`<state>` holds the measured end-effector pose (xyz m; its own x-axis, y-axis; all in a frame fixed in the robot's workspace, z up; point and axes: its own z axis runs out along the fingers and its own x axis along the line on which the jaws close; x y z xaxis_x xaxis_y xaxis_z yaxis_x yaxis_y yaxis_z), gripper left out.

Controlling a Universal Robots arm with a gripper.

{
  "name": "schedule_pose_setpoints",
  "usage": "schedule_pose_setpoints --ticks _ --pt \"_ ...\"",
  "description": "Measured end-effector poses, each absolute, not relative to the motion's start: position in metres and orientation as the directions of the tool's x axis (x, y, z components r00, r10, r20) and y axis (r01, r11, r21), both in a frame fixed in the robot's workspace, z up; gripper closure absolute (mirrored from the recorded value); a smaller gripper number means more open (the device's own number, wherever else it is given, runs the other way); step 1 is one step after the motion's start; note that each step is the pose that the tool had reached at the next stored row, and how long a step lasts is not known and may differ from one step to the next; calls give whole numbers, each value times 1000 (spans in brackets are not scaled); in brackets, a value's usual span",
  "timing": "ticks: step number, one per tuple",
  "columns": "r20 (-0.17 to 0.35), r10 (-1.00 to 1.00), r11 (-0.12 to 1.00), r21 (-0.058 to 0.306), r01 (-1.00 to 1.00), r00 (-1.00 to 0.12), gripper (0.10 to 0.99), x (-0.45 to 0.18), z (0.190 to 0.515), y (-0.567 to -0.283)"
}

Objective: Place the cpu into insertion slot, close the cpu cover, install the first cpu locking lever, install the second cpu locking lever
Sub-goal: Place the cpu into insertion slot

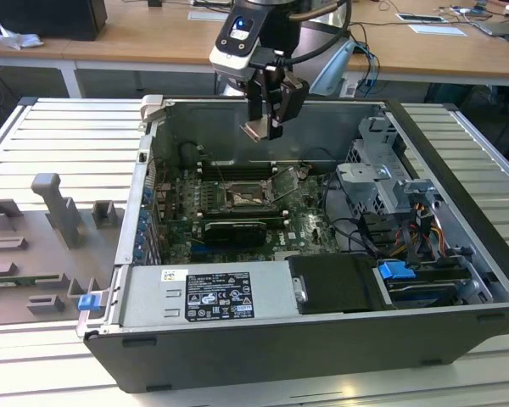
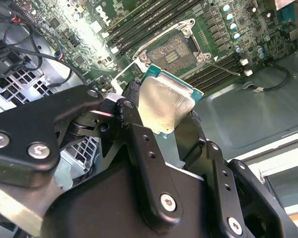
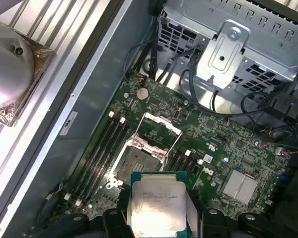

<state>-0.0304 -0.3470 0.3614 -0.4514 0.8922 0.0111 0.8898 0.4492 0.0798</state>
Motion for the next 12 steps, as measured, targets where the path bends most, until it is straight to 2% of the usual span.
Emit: schedule_pose_setpoints --ticks 12 --pt "11 914 405 80 911 -407 557 -30 358 -347"
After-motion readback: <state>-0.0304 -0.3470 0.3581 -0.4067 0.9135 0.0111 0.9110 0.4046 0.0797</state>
